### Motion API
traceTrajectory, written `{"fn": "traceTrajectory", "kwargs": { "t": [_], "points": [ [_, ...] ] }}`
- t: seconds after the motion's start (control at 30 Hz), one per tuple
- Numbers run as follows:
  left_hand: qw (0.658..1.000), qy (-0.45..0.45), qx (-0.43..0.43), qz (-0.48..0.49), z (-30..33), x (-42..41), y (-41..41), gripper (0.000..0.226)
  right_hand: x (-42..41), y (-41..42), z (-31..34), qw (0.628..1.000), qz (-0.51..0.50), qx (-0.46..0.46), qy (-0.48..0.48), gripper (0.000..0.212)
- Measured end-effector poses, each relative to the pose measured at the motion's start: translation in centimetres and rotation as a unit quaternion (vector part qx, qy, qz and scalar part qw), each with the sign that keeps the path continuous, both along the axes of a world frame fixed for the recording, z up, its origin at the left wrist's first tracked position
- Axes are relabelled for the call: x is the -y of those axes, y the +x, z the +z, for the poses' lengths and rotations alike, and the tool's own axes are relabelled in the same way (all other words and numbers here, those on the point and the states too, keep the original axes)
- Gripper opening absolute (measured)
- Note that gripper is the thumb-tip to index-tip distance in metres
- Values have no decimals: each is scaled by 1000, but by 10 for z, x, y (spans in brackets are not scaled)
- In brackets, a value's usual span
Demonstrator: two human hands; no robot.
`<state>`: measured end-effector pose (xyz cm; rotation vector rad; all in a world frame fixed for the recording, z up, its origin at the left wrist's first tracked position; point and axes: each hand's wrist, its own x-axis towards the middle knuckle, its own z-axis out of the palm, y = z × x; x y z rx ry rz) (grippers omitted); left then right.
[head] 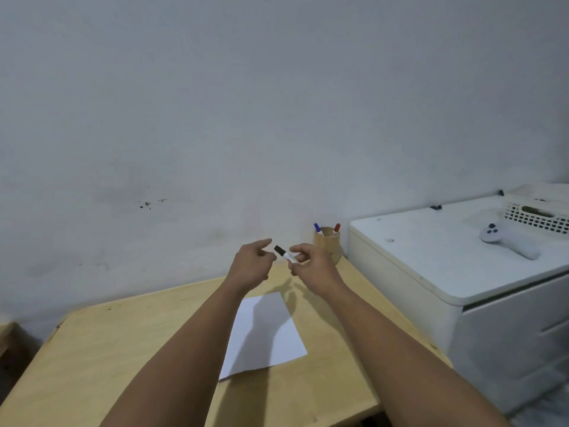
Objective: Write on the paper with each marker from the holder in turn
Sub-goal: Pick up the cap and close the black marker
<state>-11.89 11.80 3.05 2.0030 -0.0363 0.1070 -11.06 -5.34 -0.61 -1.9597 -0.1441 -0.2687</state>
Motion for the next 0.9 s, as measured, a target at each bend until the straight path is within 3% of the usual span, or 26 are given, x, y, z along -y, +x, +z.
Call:
{"fn": "traceTrajectory", "kwargs": {
  "t": [0.2,0.43,0.77,0.9],
  "points": [
    [996,83,38,1,-6,51,59,54,75,67,56,987,-135,91,14,7],
    [993,114,20,-11,-58,116,135,85,119,150,75,978,-164,125,9,14],
    [995,77,51,35,-106,156,176,58,113,206,-6,987,-138,31,-70,13],
    [995,79,41,45,-103,159,170,60,111,197,-14,984,-140,30,-110,34]
  ]
}}
